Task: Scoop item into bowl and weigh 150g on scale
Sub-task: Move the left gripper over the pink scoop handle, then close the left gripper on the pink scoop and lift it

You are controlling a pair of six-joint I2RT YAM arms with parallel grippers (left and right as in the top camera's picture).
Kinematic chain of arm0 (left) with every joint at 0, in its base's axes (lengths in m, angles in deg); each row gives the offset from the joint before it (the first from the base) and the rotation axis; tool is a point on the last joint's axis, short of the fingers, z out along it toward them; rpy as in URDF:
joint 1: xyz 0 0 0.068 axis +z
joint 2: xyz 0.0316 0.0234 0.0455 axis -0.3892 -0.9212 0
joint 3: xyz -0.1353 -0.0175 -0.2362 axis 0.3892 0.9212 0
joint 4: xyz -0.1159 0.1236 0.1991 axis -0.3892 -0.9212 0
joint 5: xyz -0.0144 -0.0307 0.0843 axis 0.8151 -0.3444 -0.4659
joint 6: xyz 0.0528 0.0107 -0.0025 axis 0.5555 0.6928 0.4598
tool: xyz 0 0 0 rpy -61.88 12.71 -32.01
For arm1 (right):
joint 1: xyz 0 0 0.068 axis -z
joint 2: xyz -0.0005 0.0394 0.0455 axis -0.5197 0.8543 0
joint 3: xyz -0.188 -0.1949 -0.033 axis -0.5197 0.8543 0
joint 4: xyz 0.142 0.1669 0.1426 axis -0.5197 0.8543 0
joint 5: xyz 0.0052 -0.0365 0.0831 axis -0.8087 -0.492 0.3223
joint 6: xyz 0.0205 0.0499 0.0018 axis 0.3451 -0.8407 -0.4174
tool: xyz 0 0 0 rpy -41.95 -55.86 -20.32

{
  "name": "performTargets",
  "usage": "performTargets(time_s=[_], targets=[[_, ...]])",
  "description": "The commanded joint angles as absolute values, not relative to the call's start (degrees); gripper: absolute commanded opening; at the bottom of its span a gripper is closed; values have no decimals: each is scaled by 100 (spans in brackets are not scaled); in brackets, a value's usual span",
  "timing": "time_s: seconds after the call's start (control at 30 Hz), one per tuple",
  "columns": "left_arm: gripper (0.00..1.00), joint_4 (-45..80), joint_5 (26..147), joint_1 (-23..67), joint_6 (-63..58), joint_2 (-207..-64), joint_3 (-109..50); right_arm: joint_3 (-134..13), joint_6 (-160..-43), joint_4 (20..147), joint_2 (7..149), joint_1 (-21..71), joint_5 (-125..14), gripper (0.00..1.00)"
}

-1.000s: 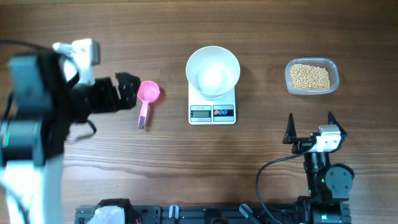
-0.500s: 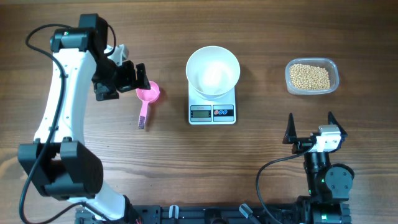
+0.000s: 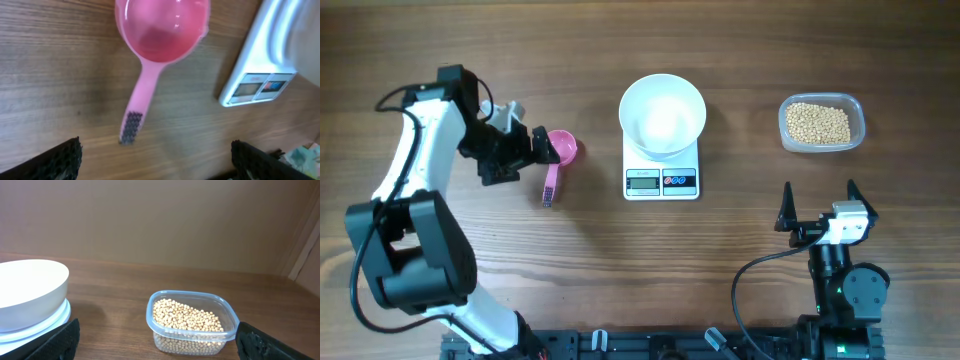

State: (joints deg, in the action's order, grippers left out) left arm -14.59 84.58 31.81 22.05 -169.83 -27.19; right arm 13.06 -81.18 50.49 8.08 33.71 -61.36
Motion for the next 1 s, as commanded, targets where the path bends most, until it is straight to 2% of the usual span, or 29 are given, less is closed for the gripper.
performTargets(time_s=[0.0,0.33,0.53,0.67,0.77,0.97], targets=[[100,-1050,8780,3192,1798,-17289,-2496,1317,-8199,5036,762,3340,-6212,100],[100,-333,8762,3168,1755,-17429,-2419,1317,-8197,5036,762,3340,-6212,100],[88,-382,8791,3166,1820,-17967,-2413,1317,-8201,5036,762,3340,-6212,100],[85,-423,9440,3164,2218,-18213,-2400,1317,-8199,5036,762,3340,-6212,100],[80,-417,9442,3166,2312,-18235,-2360,1317,-8199,5036,762,3340,-6212,100],[67,-430,9425,3091,2461,-18235,-2317,1317,-8201,5036,762,3340,-6212,100]])
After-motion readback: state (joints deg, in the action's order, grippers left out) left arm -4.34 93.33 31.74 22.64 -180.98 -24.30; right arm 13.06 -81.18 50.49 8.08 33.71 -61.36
